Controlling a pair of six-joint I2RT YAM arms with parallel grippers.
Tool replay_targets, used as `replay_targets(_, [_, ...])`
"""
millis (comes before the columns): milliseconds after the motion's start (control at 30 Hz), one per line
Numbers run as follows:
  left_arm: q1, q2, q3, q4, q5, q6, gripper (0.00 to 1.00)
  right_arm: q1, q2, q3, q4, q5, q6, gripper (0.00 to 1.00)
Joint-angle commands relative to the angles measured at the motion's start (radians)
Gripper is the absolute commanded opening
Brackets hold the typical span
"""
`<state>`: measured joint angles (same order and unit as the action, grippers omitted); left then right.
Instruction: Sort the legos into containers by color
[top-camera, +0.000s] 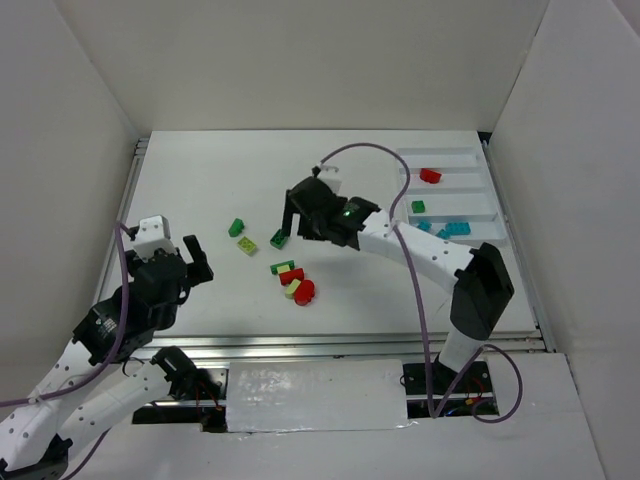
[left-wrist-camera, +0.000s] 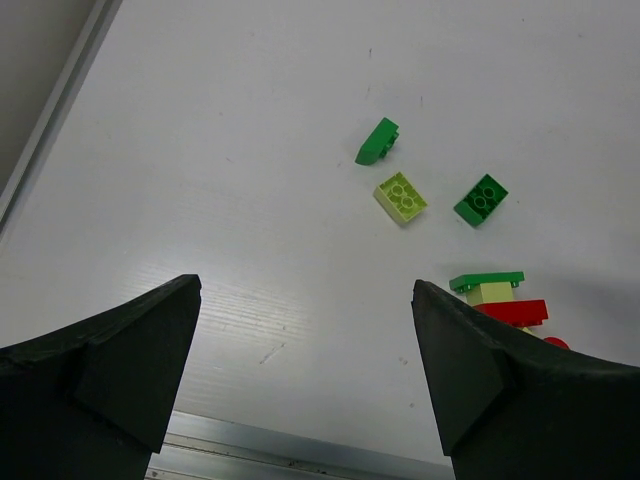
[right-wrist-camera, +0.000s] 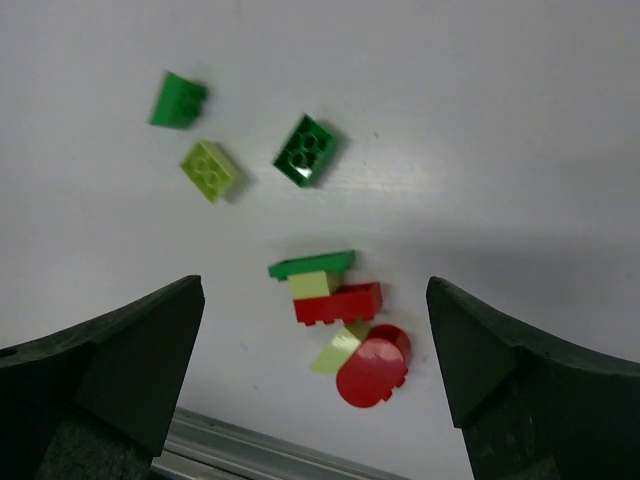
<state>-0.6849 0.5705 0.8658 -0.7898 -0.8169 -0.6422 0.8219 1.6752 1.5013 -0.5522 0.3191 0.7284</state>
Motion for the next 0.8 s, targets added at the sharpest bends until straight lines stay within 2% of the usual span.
replay_targets(0, [0.007,-0.003,0.024,0.014,-0.030,-0.020,0.99,0.063,0.037,-0.047,-0.150,0.192,0.153,1.00])
replay_targets(200, [0.007,0.014,0.027,0.021,-0.005,-0.005,1.00,0.213,0.049,-0.165,-0.160,0.297,0.396,1.00])
replay_targets(367, [0.007,0.014,0.024,0.032,0.010,0.006,1.00,0.243,0.132,-0.156,-0.123,0.245,0.419,1.00])
replay_targets(533, [0.007,0.005,0.024,0.021,0.009,0.001,0.99,0.278,0.233,-0.072,-0.209,0.278,0.479,1.00])
replay_targets(767, [0.007,-0.024,0.019,0.029,0.012,0.004,1.00,0.284,0.221,-0.119,-0.183,0.279,0.508,0.99])
